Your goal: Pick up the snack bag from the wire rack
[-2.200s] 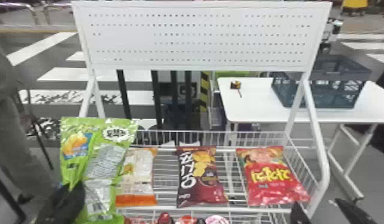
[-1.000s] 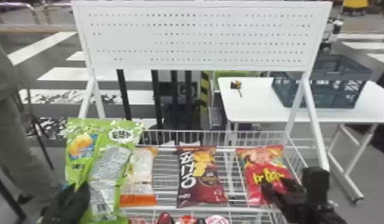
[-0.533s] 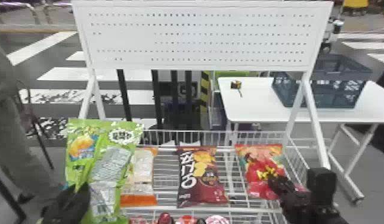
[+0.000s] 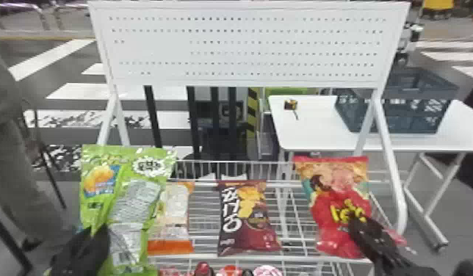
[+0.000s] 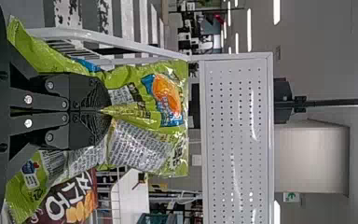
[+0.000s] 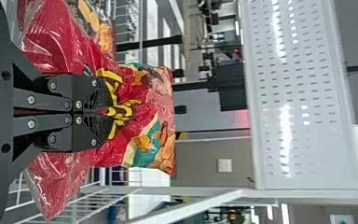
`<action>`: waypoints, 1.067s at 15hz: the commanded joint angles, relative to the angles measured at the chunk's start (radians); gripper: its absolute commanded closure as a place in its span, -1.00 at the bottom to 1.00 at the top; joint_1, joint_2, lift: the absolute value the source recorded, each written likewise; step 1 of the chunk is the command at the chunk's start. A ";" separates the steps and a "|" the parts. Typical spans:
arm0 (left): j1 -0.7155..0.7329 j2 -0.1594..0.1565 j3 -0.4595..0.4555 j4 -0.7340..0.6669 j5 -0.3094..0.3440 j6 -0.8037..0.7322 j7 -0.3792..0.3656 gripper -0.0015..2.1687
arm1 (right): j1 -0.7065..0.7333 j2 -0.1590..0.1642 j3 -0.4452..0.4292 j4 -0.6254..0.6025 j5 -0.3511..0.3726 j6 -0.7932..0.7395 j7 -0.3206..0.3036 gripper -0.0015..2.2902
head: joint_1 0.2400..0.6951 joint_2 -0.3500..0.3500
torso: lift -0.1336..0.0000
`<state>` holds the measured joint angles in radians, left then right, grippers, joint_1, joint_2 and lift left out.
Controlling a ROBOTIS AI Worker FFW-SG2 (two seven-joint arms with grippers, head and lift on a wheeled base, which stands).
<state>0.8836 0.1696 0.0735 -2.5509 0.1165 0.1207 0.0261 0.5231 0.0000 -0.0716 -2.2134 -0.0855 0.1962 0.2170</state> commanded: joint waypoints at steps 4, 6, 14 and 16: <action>0.012 0.001 0.003 -0.009 0.000 -0.020 0.002 0.62 | 0.279 0.001 -0.031 -0.123 -0.034 -0.255 -0.001 0.97 | 0.14 0.00 | 1.00; 0.012 0.001 0.005 -0.009 0.000 -0.020 0.002 0.62 | 0.350 0.001 -0.048 -0.180 -0.063 -0.261 0.001 0.97 | 0.14 0.00 | 1.00; 0.018 0.001 0.002 -0.009 0.000 -0.029 0.008 0.62 | 0.420 0.001 -0.046 -0.247 -0.037 -0.243 -0.008 0.97 | 0.14 0.00 | 1.00; 0.021 0.001 0.002 -0.009 0.000 -0.029 0.009 0.62 | 0.422 0.001 -0.046 -0.252 -0.039 -0.243 -0.010 0.97 | 0.14 0.00 | 1.00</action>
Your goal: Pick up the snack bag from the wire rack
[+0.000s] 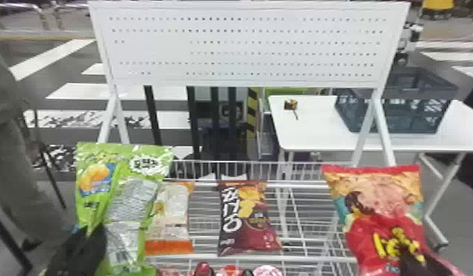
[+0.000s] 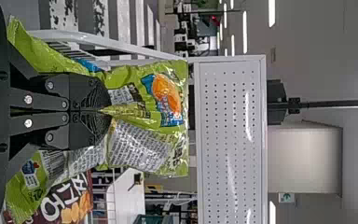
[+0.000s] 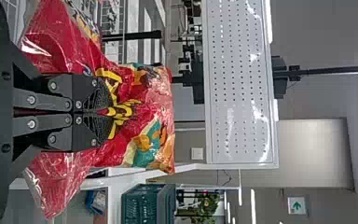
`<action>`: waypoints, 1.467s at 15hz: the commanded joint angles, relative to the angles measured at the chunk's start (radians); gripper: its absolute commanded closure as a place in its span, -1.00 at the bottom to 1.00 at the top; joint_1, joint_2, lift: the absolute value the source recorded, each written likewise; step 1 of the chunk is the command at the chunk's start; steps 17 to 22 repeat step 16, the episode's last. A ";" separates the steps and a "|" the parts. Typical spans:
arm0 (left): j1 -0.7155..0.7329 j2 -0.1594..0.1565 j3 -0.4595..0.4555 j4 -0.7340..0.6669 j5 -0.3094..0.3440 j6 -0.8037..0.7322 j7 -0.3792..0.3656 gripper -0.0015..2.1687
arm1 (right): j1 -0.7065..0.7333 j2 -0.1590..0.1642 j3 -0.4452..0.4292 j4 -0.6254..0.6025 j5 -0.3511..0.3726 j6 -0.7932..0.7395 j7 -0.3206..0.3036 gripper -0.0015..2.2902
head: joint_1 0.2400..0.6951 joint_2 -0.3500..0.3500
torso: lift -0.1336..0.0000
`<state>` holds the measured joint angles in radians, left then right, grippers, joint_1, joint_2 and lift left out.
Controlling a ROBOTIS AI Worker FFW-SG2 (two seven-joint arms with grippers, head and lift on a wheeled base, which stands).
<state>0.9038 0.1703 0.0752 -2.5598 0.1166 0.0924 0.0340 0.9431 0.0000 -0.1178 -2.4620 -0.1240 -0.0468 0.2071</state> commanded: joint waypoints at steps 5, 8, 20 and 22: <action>0.003 0.000 0.000 -0.005 0.000 -0.001 0.000 0.62 | 0.006 0.001 0.000 -0.008 0.000 0.000 0.000 0.97 | 0.14 0.00 | 1.00; 0.003 -0.002 0.000 -0.005 -0.002 -0.004 0.001 0.62 | 0.006 0.001 0.000 -0.008 -0.002 0.000 0.000 0.97 | 0.14 0.00 | 1.00; 0.003 -0.003 0.000 -0.005 -0.003 -0.004 0.001 0.62 | 0.008 0.001 0.000 -0.009 -0.003 0.000 0.001 0.97 | 0.14 0.00 | 1.00; 0.003 -0.003 0.000 -0.005 -0.003 -0.004 0.001 0.62 | 0.008 0.001 0.000 -0.009 -0.003 0.000 0.001 0.97 | 0.14 0.00 | 1.00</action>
